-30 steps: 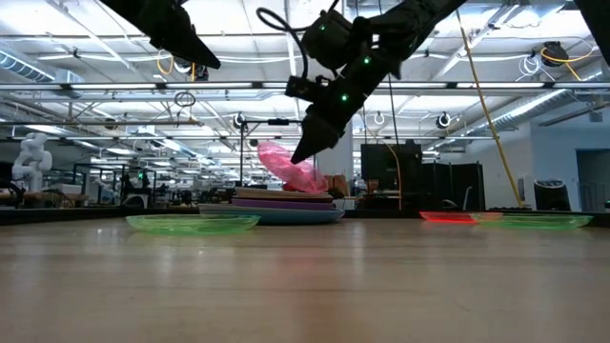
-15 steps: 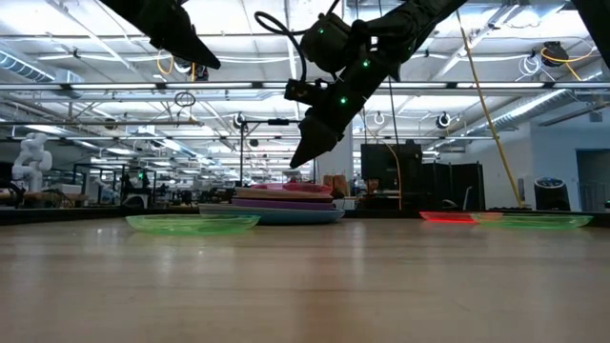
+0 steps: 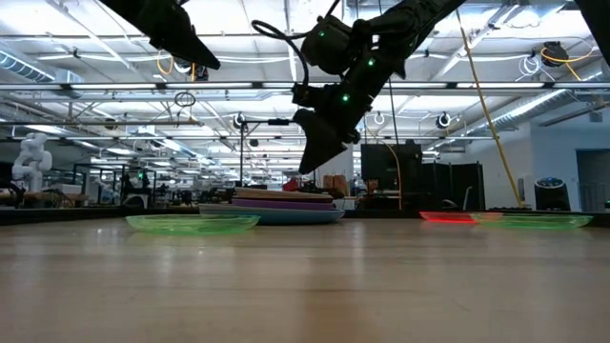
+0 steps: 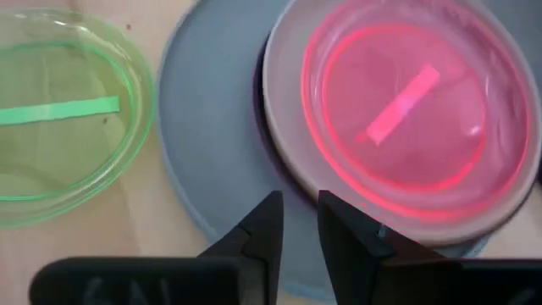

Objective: Stack plastic plates
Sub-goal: Stack the right green plate on top of the pink plate

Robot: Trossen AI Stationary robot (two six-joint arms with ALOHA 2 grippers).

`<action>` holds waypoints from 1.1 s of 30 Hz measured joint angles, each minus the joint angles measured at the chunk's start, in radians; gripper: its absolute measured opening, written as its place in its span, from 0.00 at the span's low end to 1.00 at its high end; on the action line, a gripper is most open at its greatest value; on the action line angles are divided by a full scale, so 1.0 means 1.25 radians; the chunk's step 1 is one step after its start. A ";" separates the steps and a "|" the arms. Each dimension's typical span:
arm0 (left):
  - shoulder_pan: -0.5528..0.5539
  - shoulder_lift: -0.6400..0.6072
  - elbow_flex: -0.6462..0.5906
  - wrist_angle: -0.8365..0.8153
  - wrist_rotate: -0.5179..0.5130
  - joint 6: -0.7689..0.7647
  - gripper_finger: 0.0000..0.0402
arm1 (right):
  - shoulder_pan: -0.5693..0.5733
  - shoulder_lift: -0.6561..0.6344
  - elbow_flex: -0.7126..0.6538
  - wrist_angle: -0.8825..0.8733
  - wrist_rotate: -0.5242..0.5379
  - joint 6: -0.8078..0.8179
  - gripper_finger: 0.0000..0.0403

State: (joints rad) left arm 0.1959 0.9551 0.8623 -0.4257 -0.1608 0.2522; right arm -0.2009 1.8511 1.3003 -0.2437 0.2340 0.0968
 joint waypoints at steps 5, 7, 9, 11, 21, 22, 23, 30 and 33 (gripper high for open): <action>0.000 0.000 0.000 -0.002 0.000 -0.001 0.37 | 0.020 -0.028 0.000 -0.058 -0.002 0.089 0.17; 0.000 0.000 0.000 -0.002 0.000 -0.001 0.37 | 0.030 -0.037 0.000 -0.091 -0.003 0.124 0.17; 0.000 0.000 0.000 -0.005 0.000 -0.002 0.37 | 0.039 -0.048 0.000 -0.119 -0.003 0.167 0.17; 0.000 0.000 0.000 -0.006 0.000 -0.004 0.37 | 0.048 -0.057 0.000 -0.167 -0.008 0.207 0.17; 0.000 0.000 0.000 -0.012 0.000 -0.018 0.37 | 0.094 -0.064 0.000 -0.415 -0.041 0.309 0.17; 0.000 0.000 0.000 -0.012 0.000 -0.018 0.37 | 0.097 -0.064 0.000 -0.444 -0.034 0.313 0.17; 0.000 0.000 0.000 -0.012 0.000 -0.020 0.37 | 0.101 -0.064 0.000 -0.476 -0.021 0.319 0.17; 0.000 0.000 0.000 -0.012 0.000 -0.020 0.37 | 0.089 -0.068 0.000 -0.722 0.113 0.385 0.17; 0.000 0.000 0.000 -0.013 0.000 -0.022 0.37 | 0.073 -0.087 -0.008 -0.781 0.127 0.391 0.16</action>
State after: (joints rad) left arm 0.1959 0.9552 0.8623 -0.4417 -0.1604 0.2251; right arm -0.1101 1.7422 1.2902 -1.2194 0.3931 0.5849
